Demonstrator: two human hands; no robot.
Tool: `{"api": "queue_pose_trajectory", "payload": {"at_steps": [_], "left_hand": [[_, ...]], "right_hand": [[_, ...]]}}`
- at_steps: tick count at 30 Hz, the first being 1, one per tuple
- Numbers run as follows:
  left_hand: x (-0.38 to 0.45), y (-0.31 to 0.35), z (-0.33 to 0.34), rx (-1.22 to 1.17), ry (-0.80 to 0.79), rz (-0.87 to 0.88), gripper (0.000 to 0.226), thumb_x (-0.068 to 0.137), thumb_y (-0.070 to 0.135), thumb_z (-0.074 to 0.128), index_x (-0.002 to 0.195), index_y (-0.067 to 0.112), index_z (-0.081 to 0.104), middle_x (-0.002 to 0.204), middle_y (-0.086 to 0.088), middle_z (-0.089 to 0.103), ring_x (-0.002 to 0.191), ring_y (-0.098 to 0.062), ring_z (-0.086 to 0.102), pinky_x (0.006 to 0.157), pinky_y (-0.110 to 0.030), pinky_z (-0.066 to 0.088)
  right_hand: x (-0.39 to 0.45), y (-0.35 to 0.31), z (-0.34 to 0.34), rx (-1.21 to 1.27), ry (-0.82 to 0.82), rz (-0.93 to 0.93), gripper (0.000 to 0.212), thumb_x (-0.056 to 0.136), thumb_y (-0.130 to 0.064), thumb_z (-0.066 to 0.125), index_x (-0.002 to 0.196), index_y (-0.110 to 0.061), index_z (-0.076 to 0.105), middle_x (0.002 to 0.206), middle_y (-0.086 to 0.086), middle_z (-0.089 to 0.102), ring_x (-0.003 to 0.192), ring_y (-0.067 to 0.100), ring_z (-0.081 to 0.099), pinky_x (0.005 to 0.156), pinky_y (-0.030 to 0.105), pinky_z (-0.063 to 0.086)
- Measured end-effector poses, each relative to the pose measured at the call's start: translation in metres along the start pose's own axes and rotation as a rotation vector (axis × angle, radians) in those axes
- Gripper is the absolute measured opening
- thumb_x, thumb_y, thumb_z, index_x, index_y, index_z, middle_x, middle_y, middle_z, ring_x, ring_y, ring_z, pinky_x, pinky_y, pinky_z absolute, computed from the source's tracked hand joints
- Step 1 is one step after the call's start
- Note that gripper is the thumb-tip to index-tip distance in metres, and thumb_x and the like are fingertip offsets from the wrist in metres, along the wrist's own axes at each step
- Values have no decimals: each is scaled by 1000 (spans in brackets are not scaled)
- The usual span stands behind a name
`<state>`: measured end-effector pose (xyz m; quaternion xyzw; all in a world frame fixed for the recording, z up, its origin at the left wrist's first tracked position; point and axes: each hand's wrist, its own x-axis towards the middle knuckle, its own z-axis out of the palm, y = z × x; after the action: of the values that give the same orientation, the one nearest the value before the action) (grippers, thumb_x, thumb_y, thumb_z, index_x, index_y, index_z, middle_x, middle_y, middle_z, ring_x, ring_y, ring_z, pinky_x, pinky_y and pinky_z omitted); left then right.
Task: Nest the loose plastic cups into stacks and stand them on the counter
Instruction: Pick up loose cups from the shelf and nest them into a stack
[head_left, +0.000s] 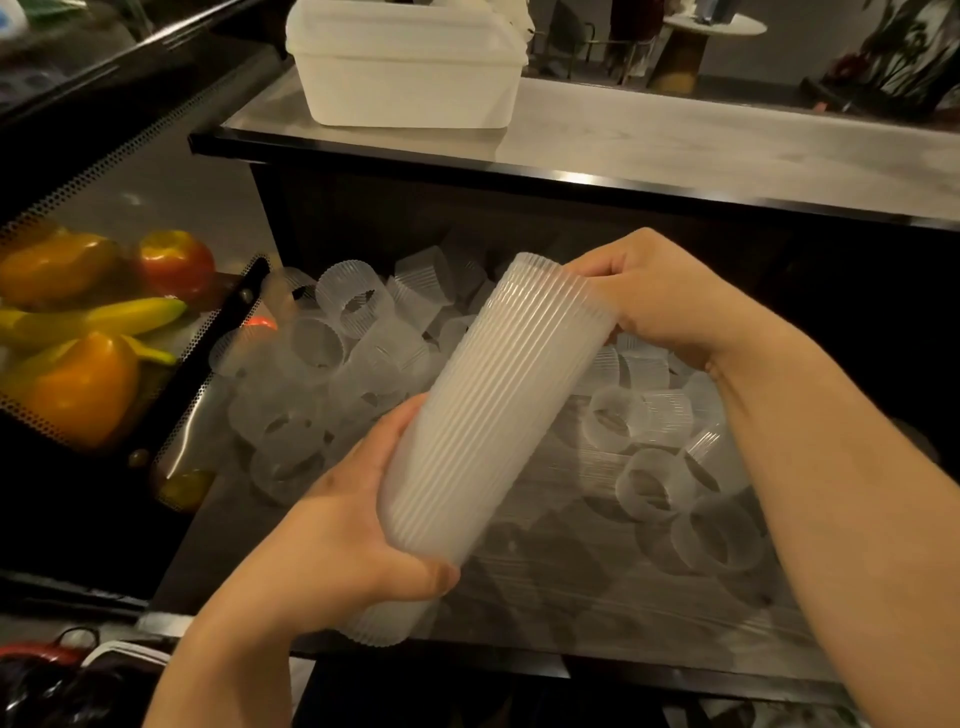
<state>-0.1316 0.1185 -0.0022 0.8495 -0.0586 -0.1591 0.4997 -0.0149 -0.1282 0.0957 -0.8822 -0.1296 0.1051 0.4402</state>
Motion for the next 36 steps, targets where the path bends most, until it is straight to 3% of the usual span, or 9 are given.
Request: {"api": "queue_pose_trajectory", "payload": {"at_steps": [4, 8, 15, 18, 21, 26, 30, 34, 36], "left_hand": [[4, 1, 2, -6, 38, 21, 119, 56, 22, 95, 119, 86, 17, 108, 44, 45, 104, -2, 55, 76, -23, 49], [8, 3, 1, -73, 98, 19, 115, 46, 38, 93, 121, 85, 20, 106, 44, 47, 101, 0, 56, 76, -25, 50], [12, -3, 6, -269, 230, 65, 100, 43, 65, 85, 131, 70, 38, 120, 33, 58, 105, 6, 61, 85, -32, 55], [13, -2, 8, -302, 239, 74, 94, 43, 64, 84, 128, 70, 42, 119, 33, 60, 107, 6, 62, 83, -30, 54], [14, -2, 8, -272, 237, 69, 99, 38, 65, 86, 126, 72, 41, 119, 38, 57, 107, 11, 59, 83, -27, 52], [18, -3, 9, -210, 225, 65, 99, 34, 66, 86, 119, 80, 37, 118, 46, 50, 106, 19, 52, 80, -21, 49], [17, -1, 9, -176, 203, 58, 98, 34, 64, 88, 114, 84, 35, 116, 46, 49, 103, 20, 52, 79, -20, 47], [17, 2, 9, -151, 173, 59, 98, 38, 53, 96, 109, 85, 36, 112, 46, 50, 99, 20, 52, 77, -21, 47], [17, 5, 9, -132, 145, 58, 102, 36, 56, 98, 111, 85, 35, 114, 47, 50, 100, 19, 52, 78, -20, 47]], "right_hand": [[4, 12, 6, 55, 22, 12, 19, 97, -32, 57, 105, -33, 74, 90, -7, 73, 86, 23, 66, 78, 41, 58], [23, 44, 26, 321, 226, 289, 33, 103, -42, 38, 108, -22, 64, 91, 7, 65, 70, 23, 61, 67, 37, 52], [14, 162, 67, -813, -50, 570, 40, 94, -41, 50, 121, -13, 58, 124, 12, 60, 112, 32, 55, 93, 40, 48], [5, 184, 78, -1074, -14, 508, 32, 96, -24, 45, 124, -13, 55, 128, 13, 51, 118, 31, 45, 93, 38, 44], [1, 201, 77, -1117, 48, 436, 30, 97, -29, 46, 124, -22, 58, 132, 9, 45, 120, 29, 39, 96, 37, 39], [0, 199, 64, -748, 265, 356, 16, 92, -38, 56, 85, -25, 64, 144, 7, 40, 137, 28, 27, 111, 36, 25], [0, 164, 39, -179, 462, 297, 22, 91, -22, 61, 74, -7, 62, 140, 4, 49, 130, 26, 43, 109, 34, 31], [-2, 109, 9, 488, 671, 143, 18, 86, -27, 67, 76, -12, 65, 95, -1, 66, 88, 29, 59, 83, 48, 49], [-7, 80, -4, 649, 698, -4, 13, 84, -28, 66, 78, -20, 59, 87, 2, 61, 88, 28, 55, 77, 54, 49]]}}
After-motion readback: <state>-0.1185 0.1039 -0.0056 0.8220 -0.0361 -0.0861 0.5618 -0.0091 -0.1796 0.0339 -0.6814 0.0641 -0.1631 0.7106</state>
